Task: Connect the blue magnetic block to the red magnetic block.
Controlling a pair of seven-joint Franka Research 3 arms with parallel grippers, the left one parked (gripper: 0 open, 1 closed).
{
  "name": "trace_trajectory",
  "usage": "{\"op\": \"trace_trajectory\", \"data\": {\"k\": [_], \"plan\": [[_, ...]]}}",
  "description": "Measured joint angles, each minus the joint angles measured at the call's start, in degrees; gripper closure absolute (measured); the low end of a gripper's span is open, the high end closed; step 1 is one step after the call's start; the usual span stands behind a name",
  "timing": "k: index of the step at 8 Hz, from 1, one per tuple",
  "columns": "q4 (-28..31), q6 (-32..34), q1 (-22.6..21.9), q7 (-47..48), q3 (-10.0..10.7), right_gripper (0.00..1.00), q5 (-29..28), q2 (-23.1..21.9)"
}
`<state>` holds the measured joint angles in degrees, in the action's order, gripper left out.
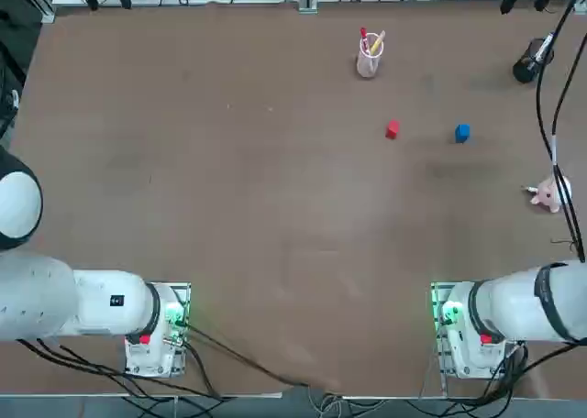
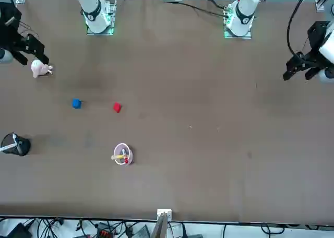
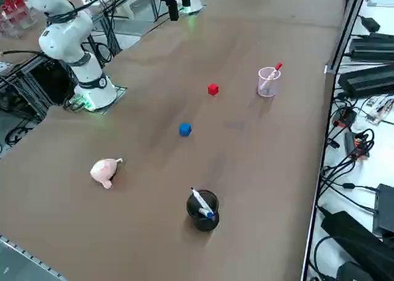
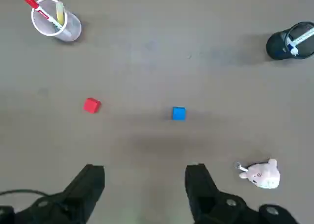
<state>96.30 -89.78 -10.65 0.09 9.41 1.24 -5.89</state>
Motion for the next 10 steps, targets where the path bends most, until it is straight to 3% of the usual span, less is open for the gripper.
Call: {"op": "trace_trajectory", "data": {"k": [5, 7, 10], "plan": [[1.90, -1.48, 0.08, 0.04, 0.03, 0.00, 0.54, 2.55], [8.55, -10.30, 0.62, 0.04, 0.28, 0.00, 0.61, 4.94], [23.26, -27.56, 1.80, 0.04, 0.43, 0.00, 0.69, 7.23]]}}
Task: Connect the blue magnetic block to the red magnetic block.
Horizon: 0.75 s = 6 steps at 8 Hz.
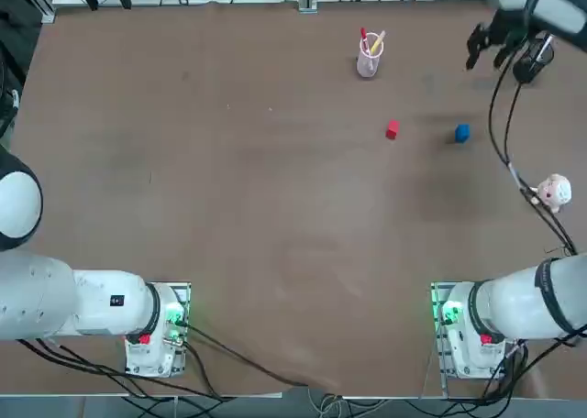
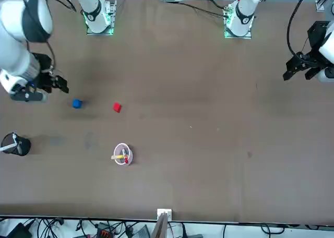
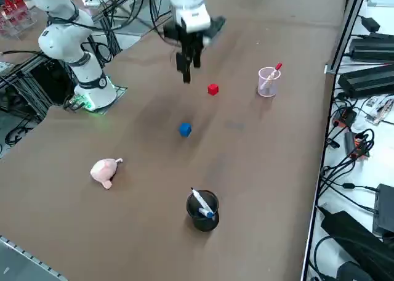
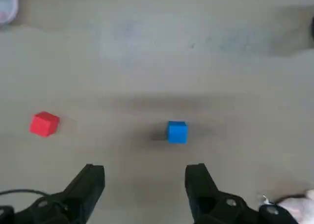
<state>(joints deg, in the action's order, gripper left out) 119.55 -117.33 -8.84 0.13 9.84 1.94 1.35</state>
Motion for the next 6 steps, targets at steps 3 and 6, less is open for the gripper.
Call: {"op": "trace_trajectory", "data": {"k": [3, 6], "plan": [[4.32, -6.54, 1.34, 0.00, 0.02, 0.00, 0.02, 4.48], [9.23, -18.56, 4.59, -0.21, 0.11, 0.00, 0.18, 10.09]]}}
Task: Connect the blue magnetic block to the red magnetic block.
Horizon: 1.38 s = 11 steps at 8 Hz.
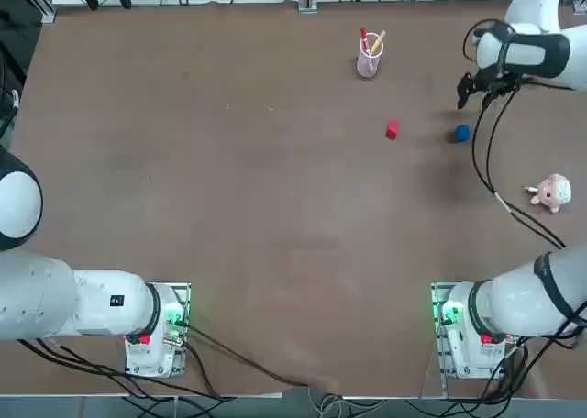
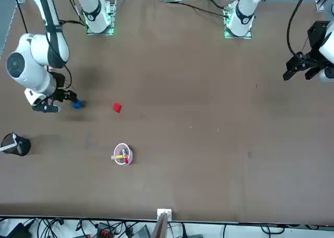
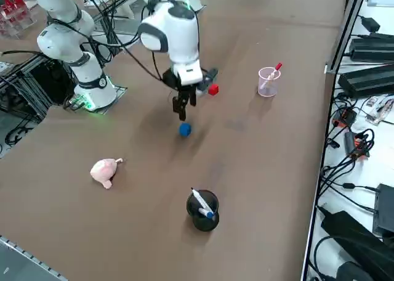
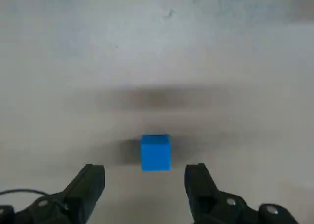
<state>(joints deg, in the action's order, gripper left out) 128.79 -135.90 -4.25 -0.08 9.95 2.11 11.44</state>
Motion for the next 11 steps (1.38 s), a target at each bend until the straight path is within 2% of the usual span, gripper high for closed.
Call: {"op": "trace_trajectory", "data": {"k": [3, 6, 7, 8, 9, 10, 11], "plan": [[0.38, -2.37, 0.22, 0.00, -0.07, 0.00, 0.00, 4.27], [0.39, -3.57, 0.37, 0.02, -0.07, 0.06, 0.00, 6.80], [0.39, -4.04, 0.46, 0.07, -0.07, 0.18, 0.00, 7.61], [0.38, -4.39, 0.50, 0.19, -0.07, 0.23, 0.00, 8.18], [0.37, -4.57, 0.51, 0.21, -0.07, 0.44, 0.00, 8.51], [0.22, -4.55, 0.51, 0.22, -0.08, 0.53, 0.00, 8.37], [0.05, -4.56, 0.49, 0.22, -0.17, 0.53, 0.00, 8.39]]}}
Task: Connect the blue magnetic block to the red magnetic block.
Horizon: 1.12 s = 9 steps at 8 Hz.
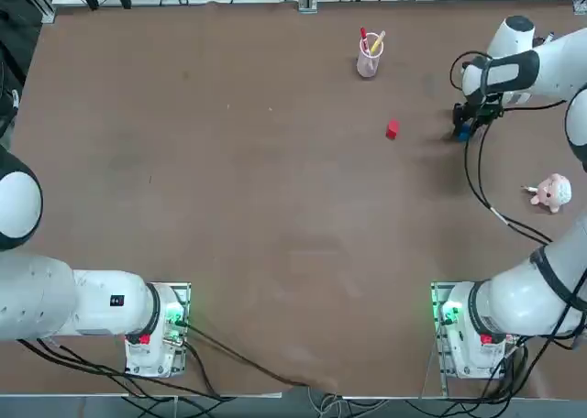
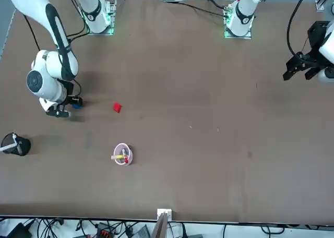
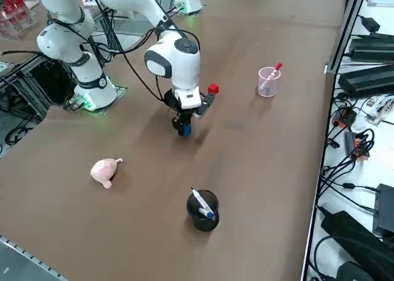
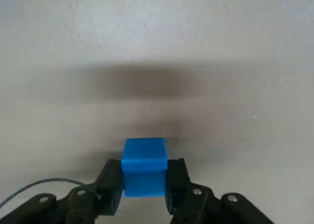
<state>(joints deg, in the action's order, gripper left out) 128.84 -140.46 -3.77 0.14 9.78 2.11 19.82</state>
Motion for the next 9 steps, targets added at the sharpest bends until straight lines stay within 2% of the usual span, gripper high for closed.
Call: {"op": "trace_trajectory", "data": {"k": [7, 9], "plan": [[-1.04, -0.01, -1.73, -0.03, -1.20, 0.51, 0.00, 0.34], [-1.31, -0.01, -1.80, -0.03, -1.27, 0.20, 0.00, 0.88]]}}
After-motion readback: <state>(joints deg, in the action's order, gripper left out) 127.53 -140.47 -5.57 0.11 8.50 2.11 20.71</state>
